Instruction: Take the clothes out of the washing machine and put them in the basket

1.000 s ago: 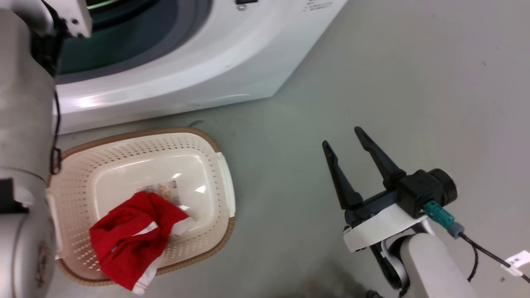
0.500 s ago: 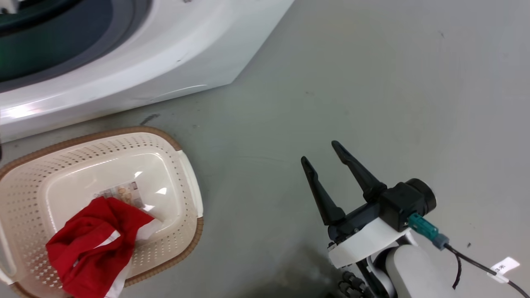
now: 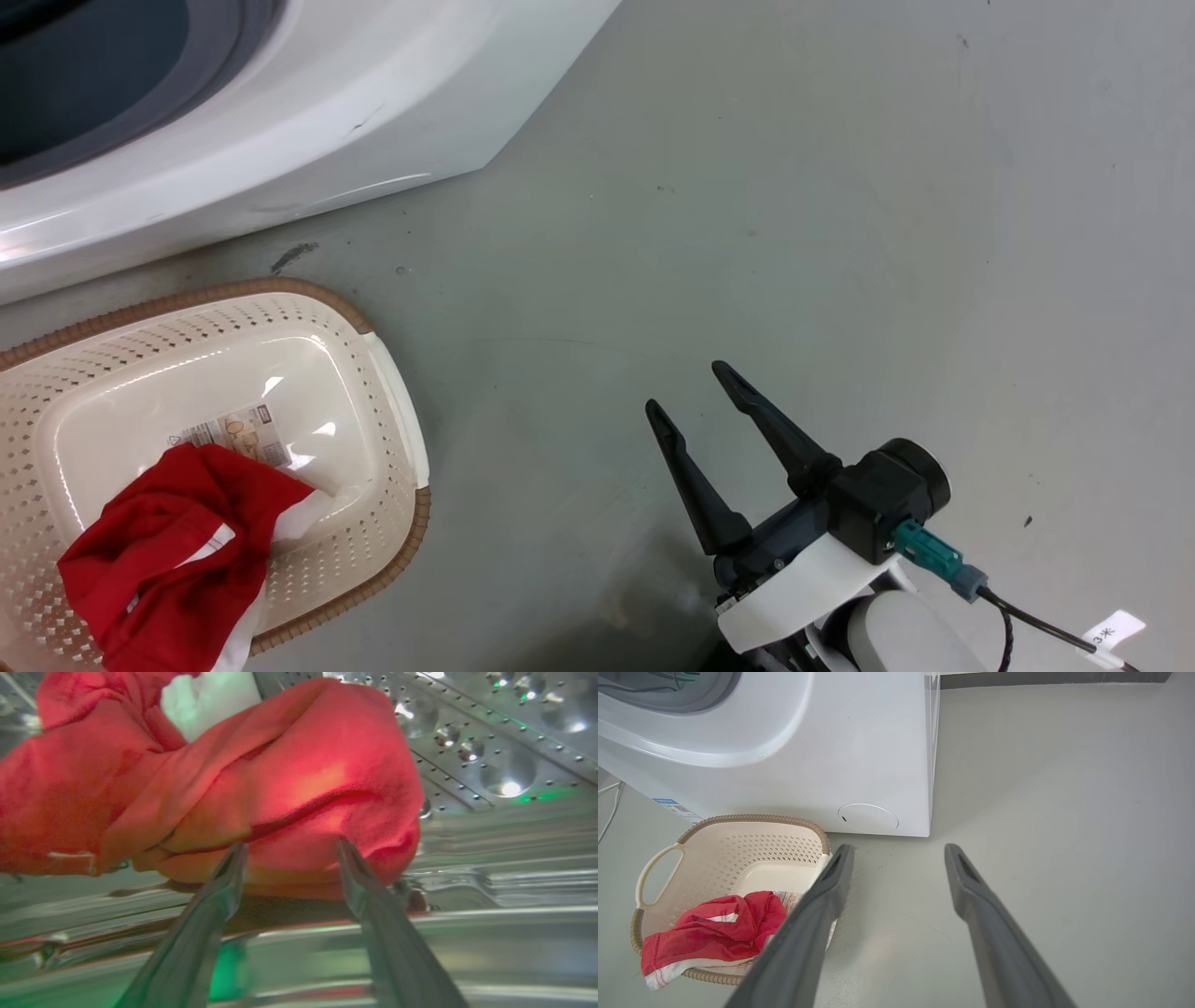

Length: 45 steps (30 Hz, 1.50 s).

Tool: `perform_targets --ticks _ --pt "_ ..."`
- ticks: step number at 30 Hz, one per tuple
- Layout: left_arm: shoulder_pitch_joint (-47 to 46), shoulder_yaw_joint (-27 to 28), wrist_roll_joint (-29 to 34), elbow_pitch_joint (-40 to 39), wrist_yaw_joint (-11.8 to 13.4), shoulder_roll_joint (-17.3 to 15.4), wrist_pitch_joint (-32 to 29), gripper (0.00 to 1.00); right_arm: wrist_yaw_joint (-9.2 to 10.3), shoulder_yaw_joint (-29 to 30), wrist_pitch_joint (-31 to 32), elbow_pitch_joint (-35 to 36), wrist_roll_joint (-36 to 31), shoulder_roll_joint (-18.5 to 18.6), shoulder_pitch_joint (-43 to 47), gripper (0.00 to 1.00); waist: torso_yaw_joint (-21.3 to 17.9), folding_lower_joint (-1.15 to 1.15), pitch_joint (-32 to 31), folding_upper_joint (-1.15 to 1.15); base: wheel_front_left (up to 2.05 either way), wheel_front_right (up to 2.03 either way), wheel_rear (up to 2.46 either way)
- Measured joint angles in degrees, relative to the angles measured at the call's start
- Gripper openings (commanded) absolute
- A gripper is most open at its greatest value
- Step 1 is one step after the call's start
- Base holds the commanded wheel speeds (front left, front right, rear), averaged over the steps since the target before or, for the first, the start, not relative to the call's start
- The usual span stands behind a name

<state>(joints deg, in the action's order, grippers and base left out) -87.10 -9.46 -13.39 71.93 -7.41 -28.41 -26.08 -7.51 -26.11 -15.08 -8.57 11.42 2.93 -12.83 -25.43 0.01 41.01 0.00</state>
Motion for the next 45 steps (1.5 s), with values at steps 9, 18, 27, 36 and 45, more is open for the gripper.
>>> perform_targets --ticks 9,18,27,36,45 --pt "1.2 -0.7 -0.9 -1.6 1.0 -0.5 1.4 0.0 0.0 -1.2 0.0 0.3 0.8 0.0 0.4 1.0 -0.7 0.0 0.2 0.0 0.0 0.0 0.0" --pt "3.1 -2.5 0.8 -6.7 4.3 -2.1 11.8 0.0 0.0 -0.4 0.0 -0.4 1.1 0.0 -0.1 1.0 -0.1 0.0 -1.5 0.0 0.0 0.0 0.0" --pt "9.0 -3.1 0.5 -9.2 4.9 1.1 25.5 0.0 0.0 2.5 0.0 -1.5 0.1 0.0 -0.9 1.0 2.8 0.0 -5.9 0.0 0.0 0.0 0.0" --pt "17.9 -3.2 -1.3 -7.6 5.4 5.1 37.3 0.0 0.01 5.2 0.0 -4.0 -1.1 0.0 -0.6 1.0 6.0 -0.01 -13.8 0.0 0.0 0.0 0.0" --pt "29.6 -2.5 -3.6 -11.0 4.9 9.7 40.9 0.0 0.0 8.4 0.0 -6.8 -3.1 -0.1 2.3 1.0 9.7 -0.01 -22.9 0.0 0.0 0.0 0.0"
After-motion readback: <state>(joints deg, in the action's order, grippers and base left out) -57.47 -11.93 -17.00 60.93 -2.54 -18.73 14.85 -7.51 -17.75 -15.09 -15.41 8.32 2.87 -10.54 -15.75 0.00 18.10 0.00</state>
